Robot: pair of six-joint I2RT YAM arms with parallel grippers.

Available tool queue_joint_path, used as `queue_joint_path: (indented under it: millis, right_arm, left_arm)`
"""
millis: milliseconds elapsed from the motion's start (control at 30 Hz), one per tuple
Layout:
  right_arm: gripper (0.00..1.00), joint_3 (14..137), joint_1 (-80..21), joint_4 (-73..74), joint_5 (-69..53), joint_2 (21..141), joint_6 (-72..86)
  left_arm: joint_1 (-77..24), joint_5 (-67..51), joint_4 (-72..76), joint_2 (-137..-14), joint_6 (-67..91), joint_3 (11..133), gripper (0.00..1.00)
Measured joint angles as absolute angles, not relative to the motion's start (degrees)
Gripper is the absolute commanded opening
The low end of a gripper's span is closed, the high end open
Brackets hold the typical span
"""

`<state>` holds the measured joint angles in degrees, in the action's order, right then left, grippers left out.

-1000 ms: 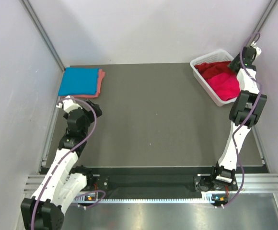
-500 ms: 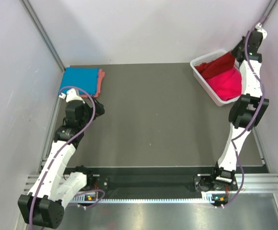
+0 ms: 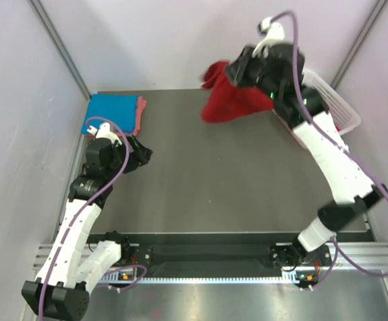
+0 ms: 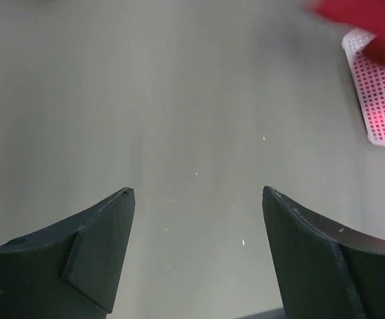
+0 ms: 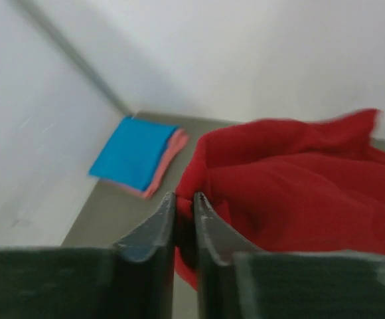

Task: Fold and stack the t-shirts
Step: Move the tshirt to the center of the board, then flatten the tshirt out

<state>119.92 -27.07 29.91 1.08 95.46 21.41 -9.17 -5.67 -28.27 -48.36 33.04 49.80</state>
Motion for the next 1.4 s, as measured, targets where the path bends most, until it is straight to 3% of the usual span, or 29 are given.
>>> queue_joint_path:
  millis: [33, 100, 133, 167, 333, 633, 867, 1133, 1400]
  right_arm:
    - [0.33, 115.4, -30.1, 29.6, 1.6, 92.1, 21.4]
    - [0.46, 104.6, -34.9, 29.5, 2.4, 85.1, 21.3]
    - [0.67, 99.8, -36.4, 29.4, 3.0, 82.2, 21.5]
    - [0.99, 95.4, -37.4, 29.1, 3.1, 79.9, 21.9]
    - [1.00, 76.5, -38.9, 29.7, 2.1, 72.2, 22.6]
    - [0.98, 64.2, -37.0, 25.7, -7.4, 64.3, 26.2]
    - [0.87, 66.2, -36.4, 24.0, -12.2, 74.1, 25.8]
    - [0.83, 68.5, -33.4, 26.7, -14.3, 87.3, 25.1]
    - [0.83, 86.5, -25.1, 26.6, -7.3, 106.5, 25.1]
  left_arm:
    - [-9.2, -6.0, -29.1, -47.9, 32.9, 50.1, 0.82]
    - [-9.1, -6.2, -31.0, -46.8, 32.7, 51.2, 0.83]
    - [-9.2, -6.2, -31.8, -46.2, 32.5, 51.8, 0.83]
    - [-9.1, -6.2, -32.3, -45.5, 32.4, 52.3, 0.83]
    - [-9.2, -7.4, -34.6, -41.8, 31.8, 53.5, 0.77]
    - [-9.8, -10.4, -37.3, -47.0, 34.2, 53.1, 0.72]
    - [-15.0, -6.3, -37.7, -63.4, 38.9, 53.1, 0.75]
    - [-8.6, -3.3, -34.7, -79.1, 37.8, 60.4, 0.75]
    - [-2.9, -1.6, -30.0, -94.0, 37.5, 68.4, 0.74]
